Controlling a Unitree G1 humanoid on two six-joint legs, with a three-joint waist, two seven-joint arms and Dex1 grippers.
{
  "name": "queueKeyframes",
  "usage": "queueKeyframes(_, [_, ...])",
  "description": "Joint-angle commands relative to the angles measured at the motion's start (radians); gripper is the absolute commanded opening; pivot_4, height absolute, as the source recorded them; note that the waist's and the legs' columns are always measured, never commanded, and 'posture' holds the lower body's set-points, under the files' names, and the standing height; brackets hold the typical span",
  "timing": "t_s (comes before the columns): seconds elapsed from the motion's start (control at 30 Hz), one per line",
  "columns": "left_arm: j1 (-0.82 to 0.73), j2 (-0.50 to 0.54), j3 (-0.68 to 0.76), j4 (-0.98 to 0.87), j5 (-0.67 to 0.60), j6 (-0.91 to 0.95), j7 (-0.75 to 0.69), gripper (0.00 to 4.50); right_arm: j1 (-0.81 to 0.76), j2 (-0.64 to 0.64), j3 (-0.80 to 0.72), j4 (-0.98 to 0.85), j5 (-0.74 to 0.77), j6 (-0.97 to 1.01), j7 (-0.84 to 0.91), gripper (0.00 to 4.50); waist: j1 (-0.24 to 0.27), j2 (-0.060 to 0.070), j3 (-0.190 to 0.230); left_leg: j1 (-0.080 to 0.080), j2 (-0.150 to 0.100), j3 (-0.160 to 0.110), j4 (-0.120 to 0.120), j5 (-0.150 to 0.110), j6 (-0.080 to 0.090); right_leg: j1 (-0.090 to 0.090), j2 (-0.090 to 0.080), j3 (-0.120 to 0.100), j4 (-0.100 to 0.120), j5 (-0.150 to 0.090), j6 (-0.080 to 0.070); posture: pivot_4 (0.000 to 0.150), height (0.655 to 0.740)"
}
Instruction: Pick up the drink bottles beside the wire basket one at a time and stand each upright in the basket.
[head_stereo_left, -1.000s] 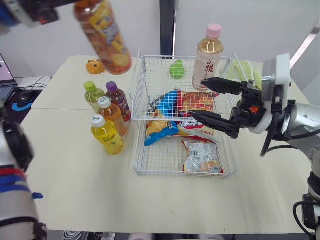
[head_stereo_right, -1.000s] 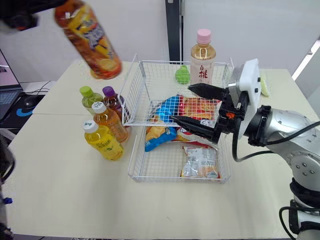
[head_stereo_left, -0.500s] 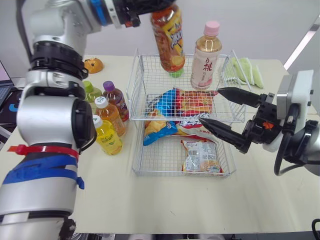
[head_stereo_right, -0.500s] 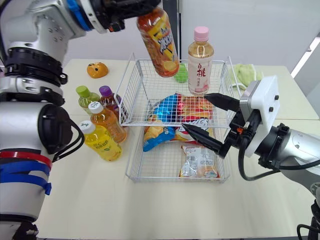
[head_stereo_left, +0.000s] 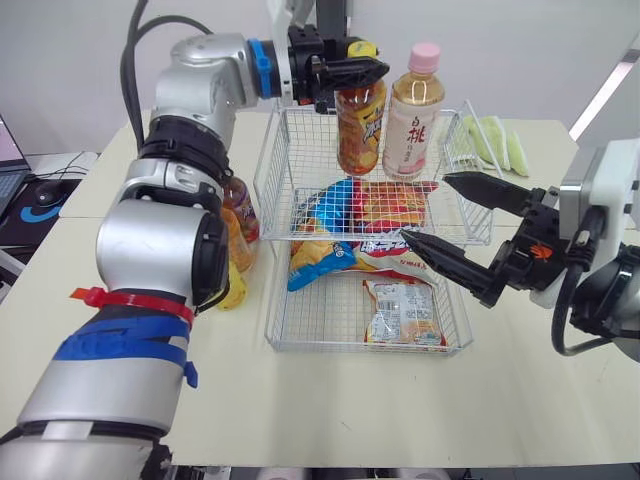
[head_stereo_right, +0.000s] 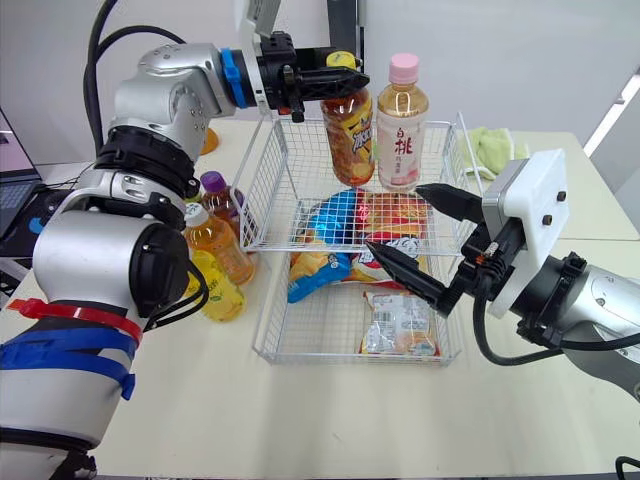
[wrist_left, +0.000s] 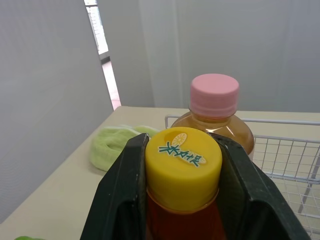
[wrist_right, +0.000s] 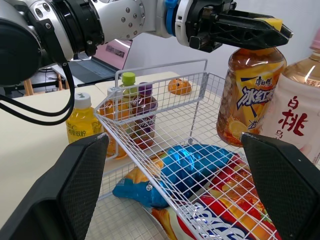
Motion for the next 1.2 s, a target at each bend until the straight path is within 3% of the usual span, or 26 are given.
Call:
queueKeyframes(0.03, [-0.051, -0.007, 0.042, -0.007, -0.011, -0.008, 0.002, 2.10, -0.001, -0.018, -0.010, -0.025, 0.015, -0.036, -0.018, 4.50, 0.001, 0.000, 0.000, 0.000, 0.000, 0.000, 0.000, 0.000, 0.000, 0.000, 0.000, 0.000, 0.000, 0.000, 0.000, 0.150, 0.7400])
queueKeyframes(0.3, [-0.068, 0.013, 0.078, -0.015, -0.012, 0.005, -0.003, 4.47, 0.000, -0.028, 0.005, -0.020, 0.020, -0.060, -0.012, 4.50, 0.001, 0.000, 0.000, 0.000, 0.000, 0.000, 0.003, 0.000, 0.000, 0.000, 0.000, 0.000, 0.003, 0.000, 0.000, 0.150, 0.7400])
queueKeyframes(0.43, [-0.068, 0.079, 0.114, -0.054, -0.033, 0.047, -0.025, 4.47, -0.014, -0.027, 0.024, 0.002, 0.009, -0.065, 0.032, 4.50, -0.005, 0.000, 0.000, 0.000, 0.000, 0.000, 0.006, 0.000, 0.000, 0.000, 0.000, 0.000, 0.006, 0.000, 0.000, 0.150, 0.7400])
queueKeyframes(0.7, [0.063, 0.293, 0.218, -0.280, -0.088, 0.203, 0.097, 4.47, -0.079, -0.003, 0.094, 0.070, -0.045, -0.081, 0.175, 4.50, -0.007, 0.000, 0.000, 0.002, 0.000, 0.000, 0.013, 0.000, 0.000, 0.001, 0.001, 0.001, 0.013, 0.000, 0.000, 0.150, 0.7400])
queueKeyframes(0.87, [0.360, 0.451, 0.376, -0.591, -0.156, 0.337, 0.259, 4.47, -0.167, 0.048, 0.166, 0.153, -0.108, -0.090, 0.300, 4.50, -0.018, 0.000, 0.000, 0.003, 0.001, 0.000, 0.014, 0.000, 0.000, 0.001, 0.001, 0.002, 0.014, 0.000, 0.000, 0.150, 0.7400])
queueKeyframes(1.0, [0.720, 0.536, 0.554, -0.838, -0.189, 0.400, 0.349, 4.47, -0.228, 0.094, 0.209, 0.217, -0.158, -0.092, 0.387, 4.50, -0.025, 0.000, -0.001, 0.002, 0.000, -0.001, 0.015, 0.000, 0.000, 0.001, 0.001, 0.001, 0.013, 0.000, 0.000, 0.150, 0.7400])
queueKeyframes(1.2, [1.276, 0.427, 0.853, -1.190, -0.275, 0.466, 0.452, 4.47, -0.302, 0.167, 0.264, 0.297, -0.226, -0.092, 0.511, 4.50, -0.021, 0.000, -0.001, 0.003, 0.000, -0.001, 0.014, 0.000, 0.000, 0.002, 0.001, 0.002, 0.012, 0.000, 0.000, 0.150, 0.7400])
